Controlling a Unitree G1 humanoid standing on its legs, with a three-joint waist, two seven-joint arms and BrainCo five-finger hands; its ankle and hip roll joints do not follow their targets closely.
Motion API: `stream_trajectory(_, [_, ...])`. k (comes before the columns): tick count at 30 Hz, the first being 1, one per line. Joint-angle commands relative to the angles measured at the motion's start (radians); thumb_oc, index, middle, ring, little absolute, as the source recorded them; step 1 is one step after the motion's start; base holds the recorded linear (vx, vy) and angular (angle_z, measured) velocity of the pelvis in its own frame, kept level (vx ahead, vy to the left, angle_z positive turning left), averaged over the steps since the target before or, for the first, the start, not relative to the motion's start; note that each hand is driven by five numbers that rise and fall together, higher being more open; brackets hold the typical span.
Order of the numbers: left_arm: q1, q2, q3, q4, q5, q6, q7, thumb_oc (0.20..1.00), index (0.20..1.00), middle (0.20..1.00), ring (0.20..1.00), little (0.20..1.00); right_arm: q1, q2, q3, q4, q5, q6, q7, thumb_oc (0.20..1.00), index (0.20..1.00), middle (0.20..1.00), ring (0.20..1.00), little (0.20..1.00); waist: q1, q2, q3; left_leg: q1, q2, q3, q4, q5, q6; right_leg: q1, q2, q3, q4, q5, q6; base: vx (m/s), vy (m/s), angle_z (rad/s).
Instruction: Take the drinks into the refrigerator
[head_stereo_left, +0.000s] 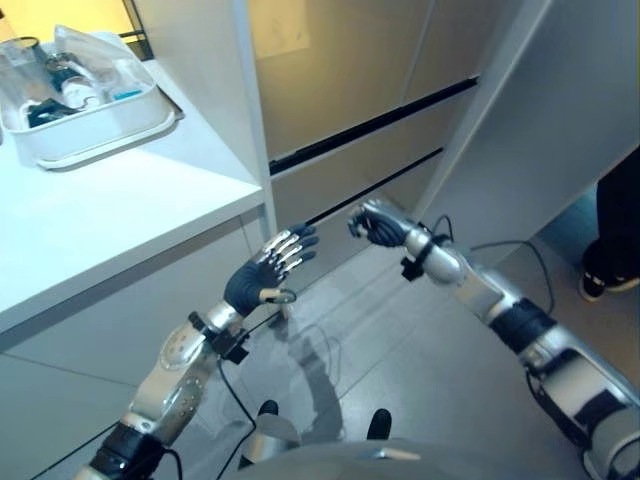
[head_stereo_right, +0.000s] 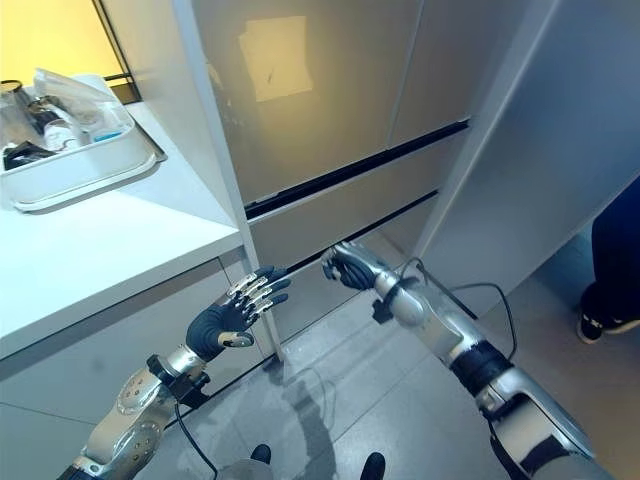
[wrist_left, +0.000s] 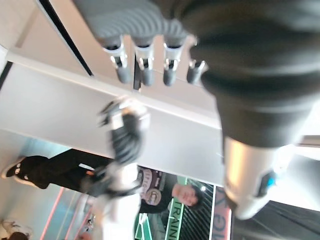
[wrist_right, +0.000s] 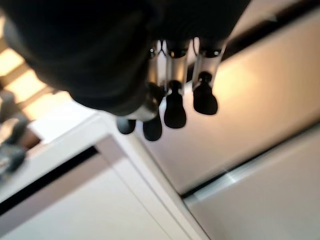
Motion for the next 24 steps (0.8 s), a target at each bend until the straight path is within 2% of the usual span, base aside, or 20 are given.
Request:
stream_trajectory(1, [-0.006, -0.023, 0.017, -0.014, 0.03, -0.069, -0.001, 1.0, 1.0, 1.0, 1.0, 1.0, -0.038, -0.037, -0.054, 0.007, 0.074, -0.025, -0.004, 1.0, 1.0, 1.0, 1.0, 1.0, -0.003, 0.019, -0.007, -0.026, -0.083, 0.003, 0.023, -0.043, 0.119, 0.044, 0.019, -0.008, 0.147, -0.153, 0.014, 0.0, 0.002, -0.08])
stream_trajectory(2, [0.003, -0.027, 0.03, -0.011, 0.042, -0.075, 0.002, 1.0, 1.0, 1.0, 1.0, 1.0, 0.033, -0.03, -0.087, 0.037, 0.091, -0.025, -0.006, 1.0, 1.0, 1.0, 1.0, 1.0, -0.013, 0.019, -0.005, -0.024, -0.083, 0.008, 0.023, -0.044, 0.118, 0.043, 0.02, -0.004, 0.144, -0.152, 0.015, 0.0, 0.005, -0.11])
stream_trajectory(9, [0.023, -0.036, 0.063, 0.076, 0.164, -0.121, 0.06, 1.0, 1.0, 1.0, 1.0, 1.0, 0.22, 0.041, -0.17, 0.172, 0.17, -0.023, -0.01, 1.0, 1.0, 1.0, 1.0, 1.0, -0.038, 0.019, -0.006, -0.022, -0.081, 0.019, 0.022, -0.046, 0.117, 0.04, 0.021, 0.006, 0.142, -0.149, 0.017, -0.01, 0.006, -0.06])
stream_trajectory(10, [0.028, -0.036, 0.077, 0.133, 0.237, -0.138, 0.092, 1.0, 1.0, 1.0, 1.0, 1.0, 0.282, 0.075, -0.203, 0.21, 0.233, -0.02, 0.004, 1.0, 1.0, 1.0, 1.0, 1.0, -0.05, 0.02, -0.006, -0.02, -0.081, 0.022, 0.022, -0.046, 0.115, 0.039, 0.022, 0.01, 0.142, -0.148, 0.018, 0.0, 0.008, -0.05])
stream_trajectory(12, [0.033, -0.039, 0.08, 0.181, 0.282, -0.151, 0.111, 1.0, 1.0, 1.0, 1.0, 1.0, 0.304, 0.092, -0.215, 0.25, 0.257, -0.018, 0.007, 1.0, 1.0, 1.0, 1.0, 1.0, -0.054, 0.019, -0.008, -0.02, -0.081, 0.024, 0.021, -0.046, 0.115, 0.038, 0.022, 0.012, 0.142, -0.147, 0.018, 0.0, 0.006, -0.02])
stream_trajectory(14, [0.041, -0.048, 0.087, 0.36, 0.434, -0.171, 0.177, 1.0, 1.0, 1.0, 1.0, 1.0, 0.375, 0.134, -0.26, 0.353, 0.325, -0.009, 0.014, 1.0, 1.0, 1.0, 1.0, 1.0, -0.071, 0.02, -0.011, -0.017, -0.08, 0.031, 0.02, -0.045, 0.114, 0.036, 0.024, 0.019, 0.141, -0.146, 0.018, -0.01, 0.006, -0.05])
stream_trajectory(15, [0.039, -0.05, 0.084, 0.365, 0.438, -0.175, 0.179, 1.0, 1.0, 1.0, 1.0, 1.0, 0.375, 0.134, -0.261, 0.355, 0.326, -0.011, 0.014, 1.0, 1.0, 1.0, 1.0, 1.0, -0.07, 0.02, -0.011, -0.017, -0.08, 0.031, 0.02, -0.046, 0.114, 0.036, 0.024, 0.019, 0.141, -0.146, 0.018, -0.01, 0.018, -0.1])
stream_trajectory(16, [0.04, -0.071, 0.087, 0.505, 0.519, -0.17, 0.218, 1.0, 1.0, 1.0, 1.0, 1.0, 0.41, 0.142, -0.272, 0.38, 0.339, -0.009, 0.024, 1.0, 1.0, 1.0, 1.0, 1.0, -0.081, 0.019, -0.014, -0.015, -0.081, 0.037, 0.019, -0.044, 0.113, 0.034, 0.026, 0.026, 0.14, -0.145, 0.019, 0.0, 0.015, -0.11])
stream_trajectory(17, [0.037, -0.074, 0.085, 0.51, 0.523, -0.173, 0.221, 1.0, 1.0, 1.0, 1.0, 1.0, 0.41, 0.141, -0.272, 0.38, 0.339, -0.009, 0.024, 1.0, 1.0, 1.0, 1.0, 1.0, -0.08, 0.02, -0.015, -0.015, -0.081, 0.037, 0.019, -0.045, 0.113, 0.034, 0.026, 0.026, 0.14, -0.146, 0.019, -0.02, 0.019, -0.19])
stream_trajectory(19, [0.027, -0.146, 0.114, 0.826, 0.628, -0.132, 0.267, 1.0, 1.0, 1.0, 1.0, 1.0, 0.443, 0.18, -0.299, 0.5, 0.367, 0.002, 0.032, 1.0, 1.0, 1.0, 1.0, 1.0, -0.093, 0.019, -0.02, -0.016, -0.079, 0.044, 0.019, -0.043, 0.114, 0.031, 0.027, 0.035, 0.139, -0.143, 0.018, -0.02, 0.007, -0.13])
stream_trajectory(20, [0.023, -0.149, 0.113, 0.833, 0.631, -0.136, 0.269, 1.0, 1.0, 1.0, 1.0, 1.0, 0.442, 0.18, -0.299, 0.502, 0.367, 0.001, 0.032, 1.0, 1.0, 1.0, 1.0, 1.0, -0.093, 0.02, -0.019, -0.015, -0.079, 0.044, 0.019, -0.044, 0.114, 0.031, 0.027, 0.035, 0.14, -0.144, 0.018, -0.03, 0.005, -0.05])
stream_trajectory(22, [-0.012, -0.215, 0.168, 1.126, 0.705, -0.08, 0.322, 1.0, 1.0, 1.0, 1.0, 1.0, 0.438, 0.234, -0.336, 0.639, 0.426, 0.025, 0.033, 1.0, 1.0, 1.0, 1.0, 1.0, -0.1, 0.02, -0.026, -0.016, -0.08, 0.049, 0.018, -0.04, 0.113, 0.027, 0.029, 0.041, 0.134, -0.14, 0.015, -0.03, 0.003, -0.03])
stream_trajectory(23, [-0.016, -0.217, 0.169, 1.131, 0.706, -0.083, 0.323, 1.0, 1.0, 1.0, 1.0, 1.0, 0.435, 0.234, -0.335, 0.641, 0.426, 0.024, 0.032, 1.0, 1.0, 1.0, 1.0, 1.0, -0.101, 0.021, -0.024, -0.015, -0.08, 0.049, 0.018, -0.041, 0.113, 0.028, 0.029, 0.041, 0.134, -0.14, 0.015, -0.03, 0.006, -0.04])
stream_trajectory(24, [-0.031, -0.246, 0.199, 1.28, 0.753, -0.046, 0.349, 1.0, 1.0, 1.0, 1.0, 1.0, 0.429, 0.261, -0.368, 0.724, 0.457, 0.04, 0.023, 1.0, 1.0, 1.0, 1.0, 1.0, -0.108, 0.021, -0.031, -0.014, -0.08, 0.054, 0.015, -0.04, 0.114, 0.028, 0.032, 0.044, 0.129, -0.137, 0.013, -0.02, 0.004, -0.07])
